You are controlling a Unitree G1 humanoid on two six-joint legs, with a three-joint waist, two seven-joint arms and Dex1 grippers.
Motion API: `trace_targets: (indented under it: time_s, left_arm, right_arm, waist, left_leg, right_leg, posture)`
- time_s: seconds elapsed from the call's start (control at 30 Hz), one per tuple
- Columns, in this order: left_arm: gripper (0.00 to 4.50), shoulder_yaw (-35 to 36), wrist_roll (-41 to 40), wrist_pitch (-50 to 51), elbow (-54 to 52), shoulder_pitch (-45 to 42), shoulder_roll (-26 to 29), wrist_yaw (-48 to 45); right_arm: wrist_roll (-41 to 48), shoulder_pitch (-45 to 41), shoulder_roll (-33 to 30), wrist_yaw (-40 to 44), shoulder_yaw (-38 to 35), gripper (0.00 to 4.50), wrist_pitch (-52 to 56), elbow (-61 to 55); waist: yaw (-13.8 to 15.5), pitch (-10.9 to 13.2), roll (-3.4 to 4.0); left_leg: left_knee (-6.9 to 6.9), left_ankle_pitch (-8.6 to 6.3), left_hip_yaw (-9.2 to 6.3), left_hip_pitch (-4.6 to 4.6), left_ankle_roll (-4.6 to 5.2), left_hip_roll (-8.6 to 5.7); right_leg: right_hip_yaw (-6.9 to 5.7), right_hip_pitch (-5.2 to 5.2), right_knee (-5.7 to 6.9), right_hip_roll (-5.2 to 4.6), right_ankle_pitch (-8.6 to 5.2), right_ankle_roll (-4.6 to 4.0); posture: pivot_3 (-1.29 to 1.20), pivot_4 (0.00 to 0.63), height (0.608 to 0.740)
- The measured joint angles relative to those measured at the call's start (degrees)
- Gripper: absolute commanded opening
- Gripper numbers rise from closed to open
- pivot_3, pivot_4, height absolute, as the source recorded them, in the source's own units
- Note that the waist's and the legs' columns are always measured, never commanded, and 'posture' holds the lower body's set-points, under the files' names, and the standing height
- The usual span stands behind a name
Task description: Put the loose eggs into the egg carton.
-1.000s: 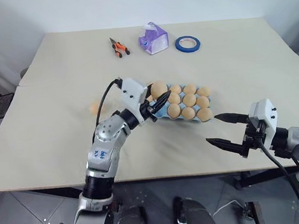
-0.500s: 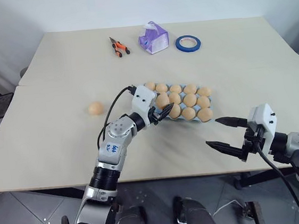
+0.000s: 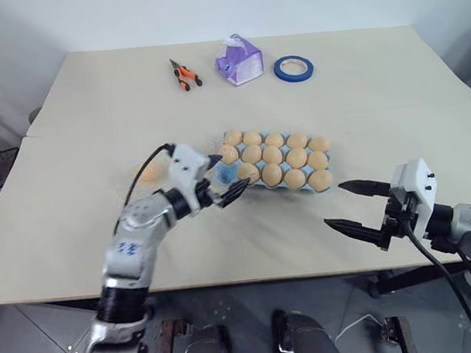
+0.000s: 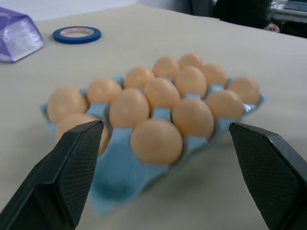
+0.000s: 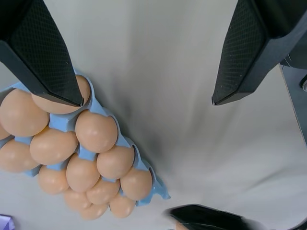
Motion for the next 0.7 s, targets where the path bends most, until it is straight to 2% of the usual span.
trace_targets:
  time_s: [0.07, 0.2, 0.5, 0.7]
  left_arm:
    - [4.47, 2.66, -3.79, -0.13, -1.57, 4.27, 5.14, -6.04]
    - [4.47, 8.96, -7.28, -2.44, 0.97, 8.15, 11.87, -12.95]
    - [4.47, 20.66, -8.14, -12.48, 19.68, 11.52, 19.83, -19.15]
    - [4.47, 22.27, -6.52, -19.08, 30.16, 7.53, 21.04, -19.38]
  right_arm:
    - [-0.13, -0.97, 0.02, 0.40, 0.36, 4.50, -0.03, 0.67]
    - [-0.25, -2.85, 0.07, 1.27, 0.97, 4.50, -0.48, 2.36]
    - [0.64, -0.58, 0.35, 6.53, 0.09, 4.50, -2.92, 3.29]
    - [0.49, -0.35, -0.12, 7.57, -0.13, 4.50, -3.78, 4.60]
  waist:
    - [-0.12, 0.00, 0.01]
    - [0.10, 0.01, 0.01]
    - [0.17, 0.01, 0.02]
    - [0.34, 0.01, 0.02]
  left_leg:
    - [0.00, -0.13, 0.02, 0.00, -0.22, 0.01]
    - [0.00, -0.13, 0.00, 0.00, -0.22, 0.02]
    - [-0.31, -0.22, 0.03, -0.03, -0.28, 0.01]
    - [-0.34, -0.22, 0.02, -0.02, -0.29, 0.02]
  right_leg:
    - [0.02, -0.02, 0.00, -0.01, -0.01, -0.01]
    - [0.00, -0.03, -0.03, -0.01, -0.03, -0.06]
    - [-0.01, -0.13, -0.27, -0.05, -0.04, -0.06]
    - [-0.04, -0.11, -0.31, -0.07, -0.03, -0.05]
  posture:
    - [0.00, 0.150, 0.740]
    - [0.00, 0.150, 0.740]
    - [0.00, 0.150, 0.740]
    - [0.00, 0.150, 0.740]
